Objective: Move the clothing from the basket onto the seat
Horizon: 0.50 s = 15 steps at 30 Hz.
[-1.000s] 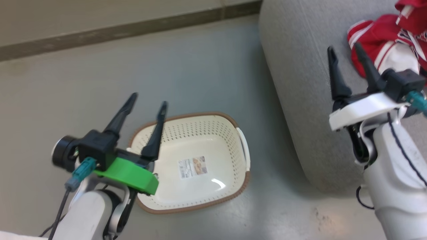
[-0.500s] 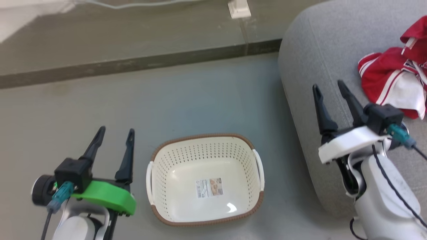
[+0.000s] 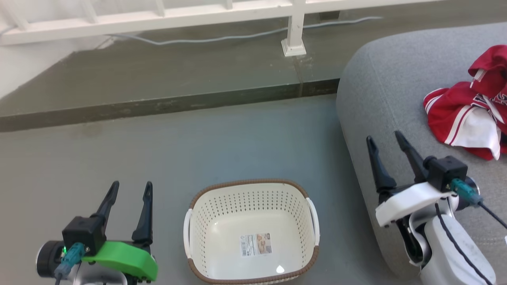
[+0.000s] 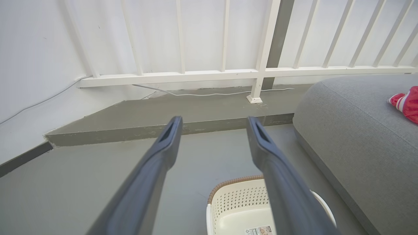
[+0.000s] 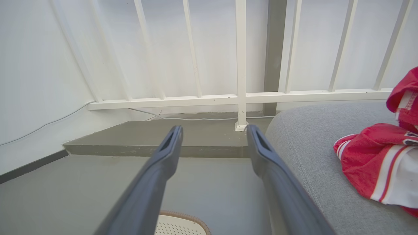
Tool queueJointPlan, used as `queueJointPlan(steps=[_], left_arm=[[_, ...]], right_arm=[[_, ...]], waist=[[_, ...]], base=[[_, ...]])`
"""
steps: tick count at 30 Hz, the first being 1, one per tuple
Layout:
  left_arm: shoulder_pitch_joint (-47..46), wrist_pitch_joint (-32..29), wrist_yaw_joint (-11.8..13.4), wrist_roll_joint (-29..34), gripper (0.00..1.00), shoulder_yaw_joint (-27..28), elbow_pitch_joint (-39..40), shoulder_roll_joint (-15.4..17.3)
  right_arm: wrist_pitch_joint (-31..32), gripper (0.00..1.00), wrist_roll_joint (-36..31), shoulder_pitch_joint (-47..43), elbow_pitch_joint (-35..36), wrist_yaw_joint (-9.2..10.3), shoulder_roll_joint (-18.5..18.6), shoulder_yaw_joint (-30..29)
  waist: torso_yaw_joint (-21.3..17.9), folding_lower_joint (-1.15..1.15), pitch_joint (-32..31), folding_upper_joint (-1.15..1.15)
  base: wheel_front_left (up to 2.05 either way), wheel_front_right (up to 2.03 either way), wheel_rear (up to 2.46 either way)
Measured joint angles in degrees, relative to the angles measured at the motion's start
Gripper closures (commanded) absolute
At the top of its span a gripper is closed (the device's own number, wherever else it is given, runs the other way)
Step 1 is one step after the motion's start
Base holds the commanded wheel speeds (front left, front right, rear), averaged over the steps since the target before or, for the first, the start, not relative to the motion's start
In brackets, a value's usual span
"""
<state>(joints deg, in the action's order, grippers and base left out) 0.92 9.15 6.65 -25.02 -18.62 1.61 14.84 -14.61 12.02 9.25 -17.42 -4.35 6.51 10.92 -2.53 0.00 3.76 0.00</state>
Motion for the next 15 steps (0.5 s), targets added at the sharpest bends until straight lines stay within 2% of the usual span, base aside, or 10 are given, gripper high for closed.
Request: queueJointPlan(steps=[15], left_arm=[[3.2,0.5,0.2,-0.1,0.00,1.3,-0.5,-1.2]], right_arm=[[1.1,0.00,0.0,-2.9,2.7,0.52,0.0,0.6]], waist=[[0.2,0.00,-2.4,0.00]], base=[[0.00,0.00,0.00]])
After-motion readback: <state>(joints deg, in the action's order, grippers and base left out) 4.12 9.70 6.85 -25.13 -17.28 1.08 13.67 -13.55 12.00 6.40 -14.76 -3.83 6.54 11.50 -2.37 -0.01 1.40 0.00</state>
